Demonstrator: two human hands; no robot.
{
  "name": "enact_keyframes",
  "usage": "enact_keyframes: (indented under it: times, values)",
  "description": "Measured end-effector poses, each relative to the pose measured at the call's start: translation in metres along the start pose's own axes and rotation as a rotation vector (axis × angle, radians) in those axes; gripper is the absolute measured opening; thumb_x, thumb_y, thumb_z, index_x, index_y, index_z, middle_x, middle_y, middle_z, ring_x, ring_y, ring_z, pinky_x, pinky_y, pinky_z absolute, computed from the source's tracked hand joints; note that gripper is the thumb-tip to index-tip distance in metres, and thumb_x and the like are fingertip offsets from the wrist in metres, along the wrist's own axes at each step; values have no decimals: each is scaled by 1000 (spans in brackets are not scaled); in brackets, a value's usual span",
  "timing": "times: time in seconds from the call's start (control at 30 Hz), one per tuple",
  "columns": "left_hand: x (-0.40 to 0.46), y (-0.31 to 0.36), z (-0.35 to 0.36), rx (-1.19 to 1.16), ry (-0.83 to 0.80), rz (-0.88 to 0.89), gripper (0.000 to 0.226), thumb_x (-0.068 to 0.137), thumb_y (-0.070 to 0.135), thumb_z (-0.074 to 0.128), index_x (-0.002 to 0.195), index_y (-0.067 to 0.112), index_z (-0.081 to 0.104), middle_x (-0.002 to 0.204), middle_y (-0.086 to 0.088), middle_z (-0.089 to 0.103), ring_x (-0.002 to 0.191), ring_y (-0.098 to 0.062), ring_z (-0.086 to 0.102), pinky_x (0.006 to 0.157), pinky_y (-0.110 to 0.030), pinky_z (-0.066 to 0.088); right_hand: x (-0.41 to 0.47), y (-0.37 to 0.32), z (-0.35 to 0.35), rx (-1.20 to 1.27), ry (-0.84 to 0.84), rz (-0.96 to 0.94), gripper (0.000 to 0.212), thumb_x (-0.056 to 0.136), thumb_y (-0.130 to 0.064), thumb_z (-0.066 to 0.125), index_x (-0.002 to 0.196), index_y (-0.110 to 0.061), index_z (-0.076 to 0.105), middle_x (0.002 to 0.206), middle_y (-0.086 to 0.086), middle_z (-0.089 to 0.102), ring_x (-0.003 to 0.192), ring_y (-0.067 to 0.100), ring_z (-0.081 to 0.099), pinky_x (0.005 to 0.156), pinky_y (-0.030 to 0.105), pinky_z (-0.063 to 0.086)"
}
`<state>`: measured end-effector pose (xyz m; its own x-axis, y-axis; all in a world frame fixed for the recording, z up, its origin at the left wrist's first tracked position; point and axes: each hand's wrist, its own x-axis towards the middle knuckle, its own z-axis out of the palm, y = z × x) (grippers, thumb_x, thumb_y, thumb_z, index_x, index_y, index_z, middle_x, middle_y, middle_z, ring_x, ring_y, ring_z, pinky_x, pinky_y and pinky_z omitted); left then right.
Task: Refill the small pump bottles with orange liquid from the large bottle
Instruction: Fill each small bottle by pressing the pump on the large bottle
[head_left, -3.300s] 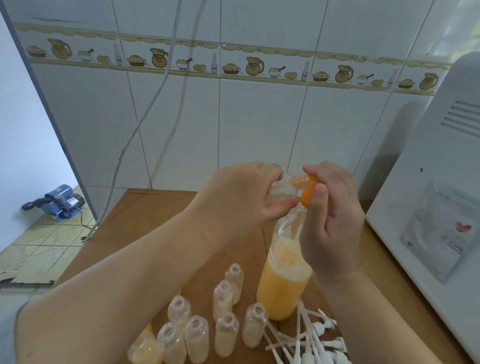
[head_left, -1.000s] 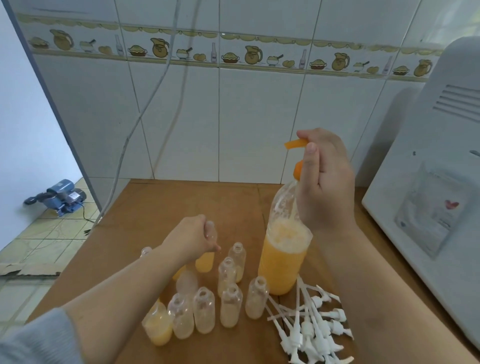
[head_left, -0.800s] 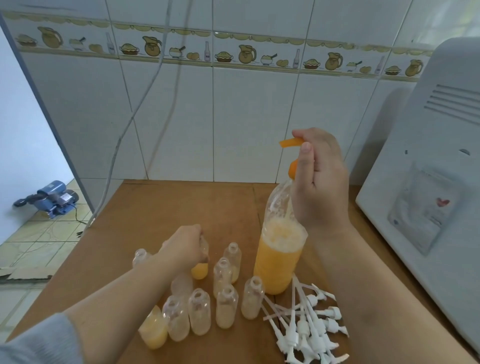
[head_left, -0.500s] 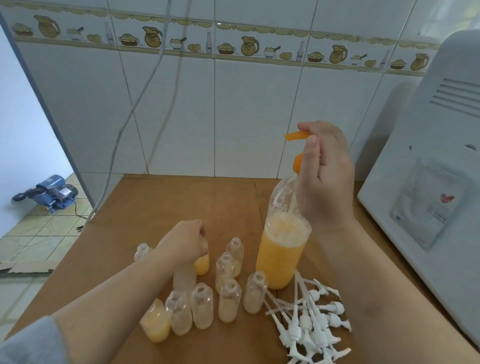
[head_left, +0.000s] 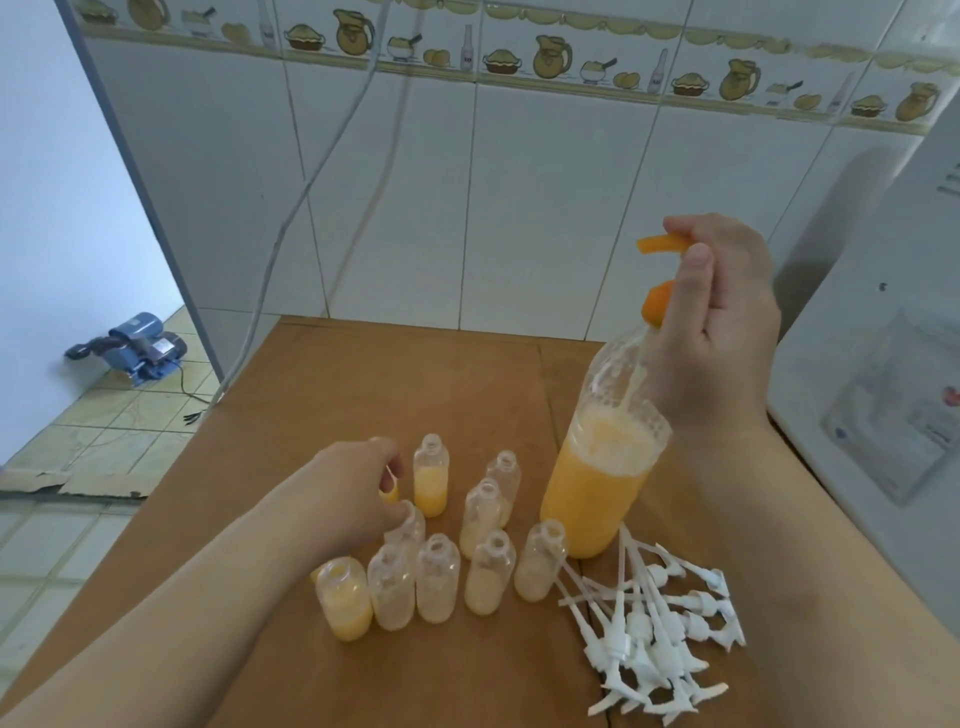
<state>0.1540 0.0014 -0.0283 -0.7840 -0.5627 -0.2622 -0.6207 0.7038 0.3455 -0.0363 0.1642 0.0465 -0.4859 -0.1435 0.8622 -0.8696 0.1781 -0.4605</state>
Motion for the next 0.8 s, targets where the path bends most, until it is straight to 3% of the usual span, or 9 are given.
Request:
enact_keyframes:
  times: [0.07,0.23,0.4,0.5,0.53,0.6,0.67,0.8]
  values:
    - [4,4,4,67,-50,-20,34,86,40,59,117,30,49,107,10,55,102,-14,51,88,-31,50,-2,0,0,0,3,-4,34,100,-16,31,114,-5,60,110,-5,52,105,0,46,89,5,33]
    - [11,23,11,250,-181,-74,35,90,35,52,122,21,50,118,1,49,103,-20,49,96,-35,42,-2,-1,-1,0,5,-6,35,99,-18,31,114,-5,60,109,-6,50,105,7,50,89,9,36]
    - [25,25,17,291,-247,-96,45,86,35,63,126,19,50,118,0,53,95,-17,55,76,-27,43,-2,0,-2,-29,-15,-11,34,100,-17,31,115,-5,59,111,-3,53,107,4,47,91,6,33]
    - [32,23,24,290,-247,-84,46,83,32,66,125,18,52,118,-2,54,98,-17,58,80,-28,50,0,0,-3,-56,-30,-34,34,99,-18,32,115,-4,59,112,6,58,106,1,44,92,5,31]
    - [33,20,27,280,-234,-79,44,82,31,66,122,18,53,115,-1,54,96,-16,59,82,-29,51,0,0,-4,-66,-45,-48,35,98,-19,33,115,-3,59,113,8,58,106,1,44,95,8,33]
    - [31,17,25,257,-173,-69,33,79,29,65,111,22,57,107,3,54,88,-13,59,81,-30,50,0,1,-5,-92,-74,-83,36,98,-22,33,116,-4,59,113,8,59,109,9,48,102,32,40]
    - [27,17,15,222,-98,-50,27,77,28,64,103,25,57,100,6,53,84,-11,57,81,-28,49,0,2,-7,-114,-90,-109,36,98,-23,33,118,-5,58,115,8,59,112,16,50,99,50,41]
    - [0,17,-30,84,98,-19,34,74,34,72,103,33,54,93,13,54,79,-4,55,62,-18,44,0,5,-7,-115,-100,-113,38,98,-24,32,120,-5,56,117,8,58,115,18,49,98,52,40]
